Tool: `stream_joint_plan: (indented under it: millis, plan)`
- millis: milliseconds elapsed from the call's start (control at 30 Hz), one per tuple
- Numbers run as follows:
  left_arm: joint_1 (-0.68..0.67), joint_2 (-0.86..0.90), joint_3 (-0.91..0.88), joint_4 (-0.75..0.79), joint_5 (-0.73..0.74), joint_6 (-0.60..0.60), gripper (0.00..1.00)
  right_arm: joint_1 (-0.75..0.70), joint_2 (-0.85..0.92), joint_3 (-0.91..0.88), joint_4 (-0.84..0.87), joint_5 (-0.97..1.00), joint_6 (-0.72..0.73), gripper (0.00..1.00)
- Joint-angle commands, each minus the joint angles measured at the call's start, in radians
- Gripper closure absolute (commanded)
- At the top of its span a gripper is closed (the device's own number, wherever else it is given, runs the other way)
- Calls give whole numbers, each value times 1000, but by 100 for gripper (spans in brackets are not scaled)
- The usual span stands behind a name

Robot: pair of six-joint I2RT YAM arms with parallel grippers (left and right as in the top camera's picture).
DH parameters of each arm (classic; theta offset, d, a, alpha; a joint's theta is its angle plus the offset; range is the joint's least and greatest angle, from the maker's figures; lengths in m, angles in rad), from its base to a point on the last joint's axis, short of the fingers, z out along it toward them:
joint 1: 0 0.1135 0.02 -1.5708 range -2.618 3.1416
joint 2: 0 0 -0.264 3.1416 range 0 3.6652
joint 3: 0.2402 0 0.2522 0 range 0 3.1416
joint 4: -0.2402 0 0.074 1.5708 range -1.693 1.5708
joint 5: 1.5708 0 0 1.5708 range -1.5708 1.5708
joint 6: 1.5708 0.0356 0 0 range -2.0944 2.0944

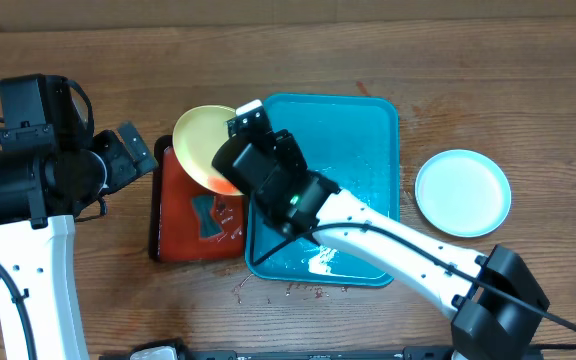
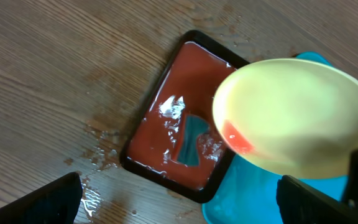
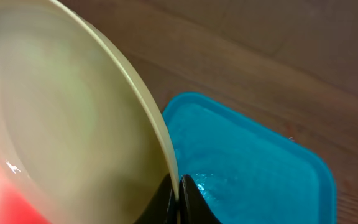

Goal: Clean dirty plates on tray and stack at the side
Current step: 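Lift the yellow plate with the right gripper and tilt it over the red tray, then hold the yellow plate tilted over the red tray to drain it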

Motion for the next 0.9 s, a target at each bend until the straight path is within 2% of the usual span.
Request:
stream_joint_plan:
  millis: [0, 133, 467, 867]
  plan:
    - [5, 3, 21, 3, -34, 16, 0, 61, -47, 15, 11, 204, -2, 96]
    - [1, 11, 21, 4, -35, 15, 0, 115, -53, 15, 20, 273, -54, 96]
    - [-7, 14, 21, 3, -35, 15, 0, 216, -53, 16, 42, 507, -54, 96]
    - [-9, 15, 21, 3, -35, 15, 0, 249, -53, 16, 74, 524, -54, 96]
